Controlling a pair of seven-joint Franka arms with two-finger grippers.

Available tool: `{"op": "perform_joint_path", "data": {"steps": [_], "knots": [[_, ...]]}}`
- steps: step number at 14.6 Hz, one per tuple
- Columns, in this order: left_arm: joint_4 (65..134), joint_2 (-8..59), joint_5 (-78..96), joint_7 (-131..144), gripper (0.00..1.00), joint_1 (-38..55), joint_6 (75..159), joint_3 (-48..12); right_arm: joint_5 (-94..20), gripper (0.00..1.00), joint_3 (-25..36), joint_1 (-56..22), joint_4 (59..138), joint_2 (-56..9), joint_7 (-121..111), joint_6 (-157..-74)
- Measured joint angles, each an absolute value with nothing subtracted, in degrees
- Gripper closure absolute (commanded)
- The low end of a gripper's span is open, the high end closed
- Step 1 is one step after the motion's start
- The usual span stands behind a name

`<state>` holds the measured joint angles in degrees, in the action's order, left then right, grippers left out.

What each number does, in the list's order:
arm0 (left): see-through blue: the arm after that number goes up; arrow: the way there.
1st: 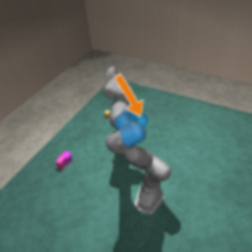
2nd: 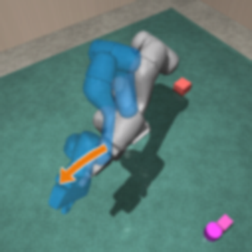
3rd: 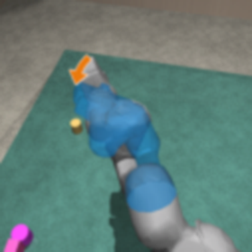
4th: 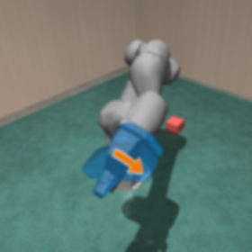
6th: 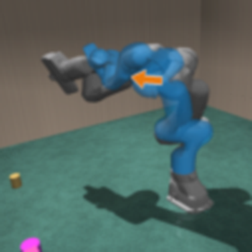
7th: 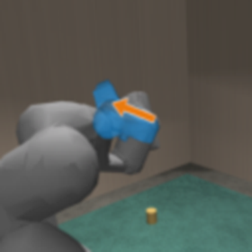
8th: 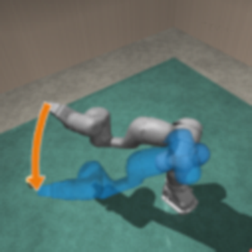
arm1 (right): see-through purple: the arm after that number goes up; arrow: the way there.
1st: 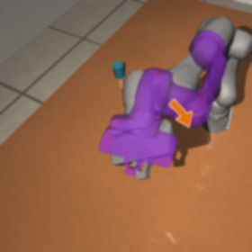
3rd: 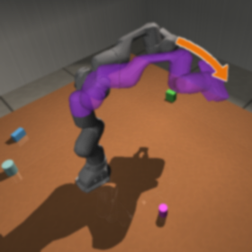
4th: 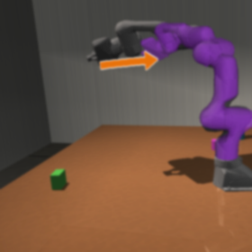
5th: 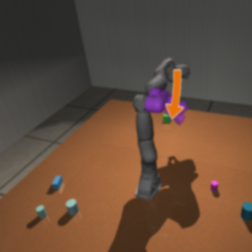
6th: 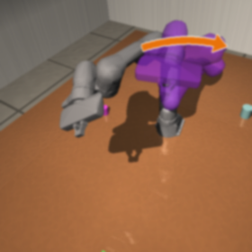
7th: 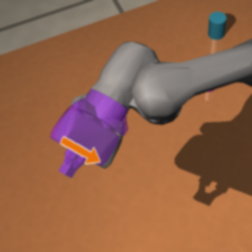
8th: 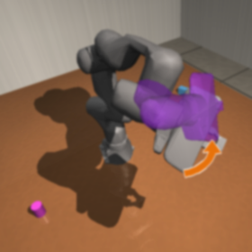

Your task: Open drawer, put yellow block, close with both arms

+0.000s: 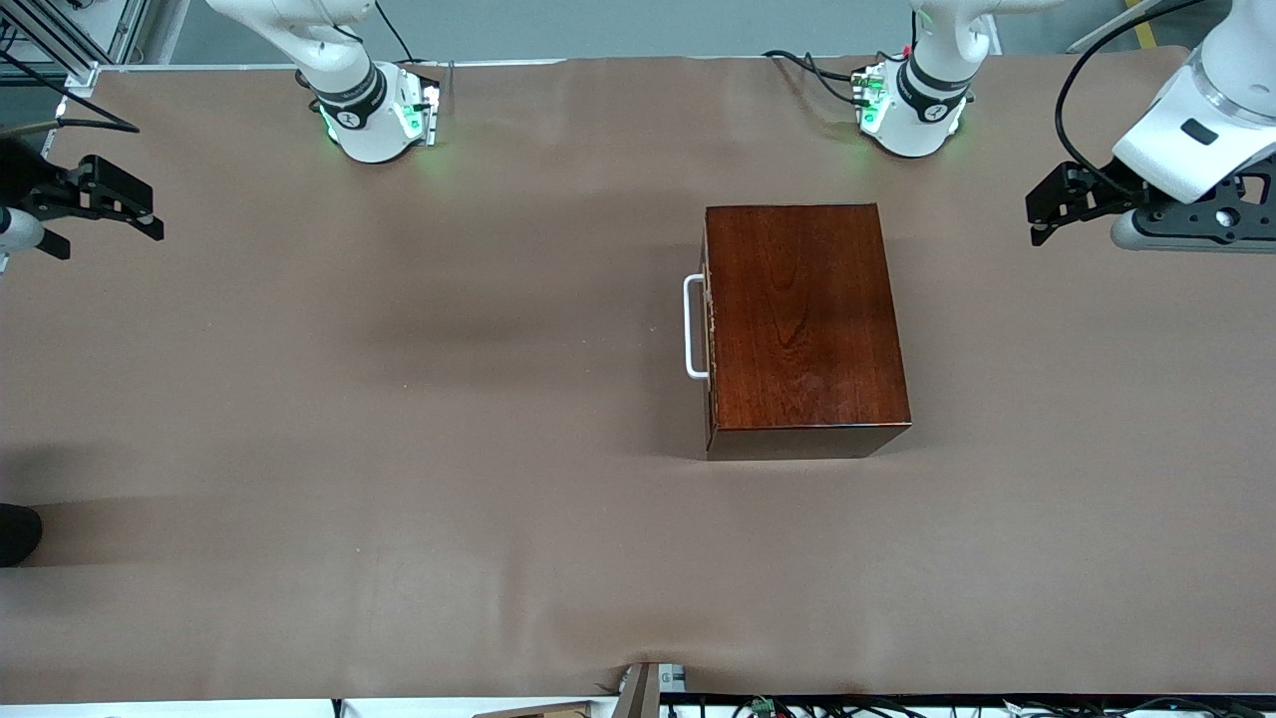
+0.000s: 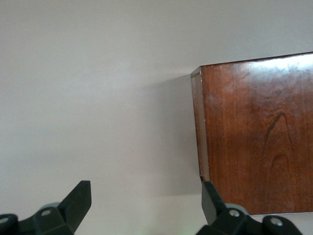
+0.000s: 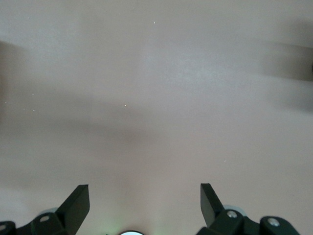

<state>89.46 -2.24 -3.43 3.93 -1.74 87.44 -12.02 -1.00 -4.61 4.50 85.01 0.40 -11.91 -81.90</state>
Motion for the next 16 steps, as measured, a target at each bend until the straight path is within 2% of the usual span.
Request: {"op": "perform_joint_path", "data": {"steps": [16], "knots": [[87.3,-2.6,-1.9,3.6,0.00,-5.0,86.5,-11.6,-1.0,0.00,-4.6,4.6,85.0,0.4,-11.9,-81.9]]}}
